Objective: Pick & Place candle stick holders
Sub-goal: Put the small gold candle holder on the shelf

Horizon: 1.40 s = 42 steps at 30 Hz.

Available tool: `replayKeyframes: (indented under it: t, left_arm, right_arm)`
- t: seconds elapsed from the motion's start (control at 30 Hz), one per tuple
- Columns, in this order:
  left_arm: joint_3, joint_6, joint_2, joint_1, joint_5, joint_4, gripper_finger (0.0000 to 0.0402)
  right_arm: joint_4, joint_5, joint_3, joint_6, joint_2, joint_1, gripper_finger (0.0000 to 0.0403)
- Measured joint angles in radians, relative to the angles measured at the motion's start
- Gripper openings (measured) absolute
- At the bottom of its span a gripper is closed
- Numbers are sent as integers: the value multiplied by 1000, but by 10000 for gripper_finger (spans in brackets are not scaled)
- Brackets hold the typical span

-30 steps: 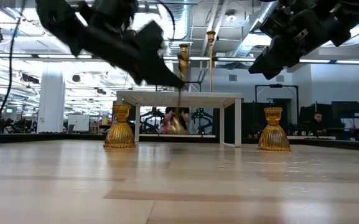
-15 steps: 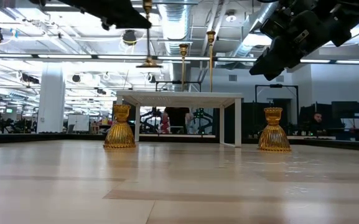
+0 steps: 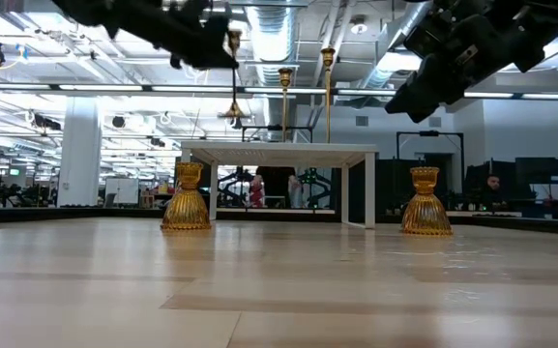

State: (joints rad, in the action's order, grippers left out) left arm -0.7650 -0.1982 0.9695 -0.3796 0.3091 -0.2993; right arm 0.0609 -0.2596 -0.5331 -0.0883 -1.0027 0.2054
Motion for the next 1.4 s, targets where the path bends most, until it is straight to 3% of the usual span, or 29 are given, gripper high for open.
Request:
replayKeyframes:
  t: [0.3,0.43,1.4]
  left_arm:
    - [-97,96,199,-177,-163,0,12]
    - [-127,104,247,-209,-170,4,12]
    - [-122,207,258,-228,-182,30,14]
  right_arm:
    - [-11,0,0,0,0,0,7]
    - [-11,0,0,0,0,0,7]
    - [-10,0,0,0,0,0,7]
